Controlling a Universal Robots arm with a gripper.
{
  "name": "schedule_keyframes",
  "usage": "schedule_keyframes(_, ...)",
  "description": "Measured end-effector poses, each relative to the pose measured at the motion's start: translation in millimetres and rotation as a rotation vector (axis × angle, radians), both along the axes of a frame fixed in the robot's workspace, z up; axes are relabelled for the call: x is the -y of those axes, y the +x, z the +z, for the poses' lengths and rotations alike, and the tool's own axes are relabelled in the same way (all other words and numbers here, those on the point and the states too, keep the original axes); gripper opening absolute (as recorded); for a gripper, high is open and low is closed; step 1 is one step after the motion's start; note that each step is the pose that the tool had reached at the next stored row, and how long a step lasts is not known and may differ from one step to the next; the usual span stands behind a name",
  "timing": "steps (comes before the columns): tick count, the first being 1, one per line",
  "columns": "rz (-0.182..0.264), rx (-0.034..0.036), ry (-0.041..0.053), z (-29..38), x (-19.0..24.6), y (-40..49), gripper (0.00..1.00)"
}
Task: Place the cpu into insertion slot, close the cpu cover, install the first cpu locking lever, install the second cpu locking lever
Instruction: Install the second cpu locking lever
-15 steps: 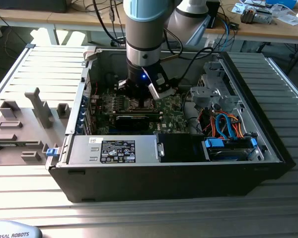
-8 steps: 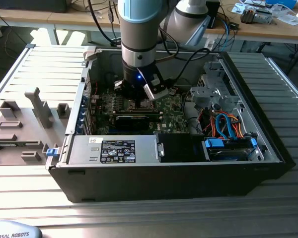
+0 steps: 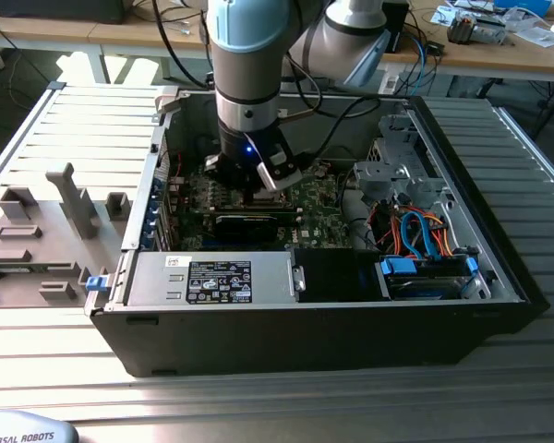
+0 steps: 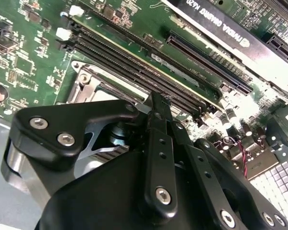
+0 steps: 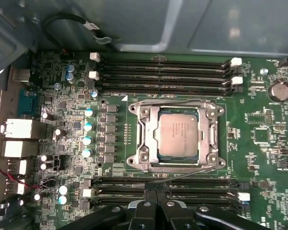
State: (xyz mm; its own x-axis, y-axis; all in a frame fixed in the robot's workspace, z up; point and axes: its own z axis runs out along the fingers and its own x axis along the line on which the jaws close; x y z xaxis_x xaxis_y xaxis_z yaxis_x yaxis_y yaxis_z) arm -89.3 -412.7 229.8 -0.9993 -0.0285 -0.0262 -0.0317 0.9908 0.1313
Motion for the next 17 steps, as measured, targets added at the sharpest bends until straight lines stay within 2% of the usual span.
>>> schedule_keyframes(8,0.000,0.0000,-0.0001,-14.9,-0.6,-11.5,0.11)
schedule_keyframes(14,0.001,0.0001,0.0001,-22.0,-10.6,-14.0,0.11)
schedule_keyframes(17,0.001,0.0000,0.0000,-23.8,-11.5,-15.4,0.11)
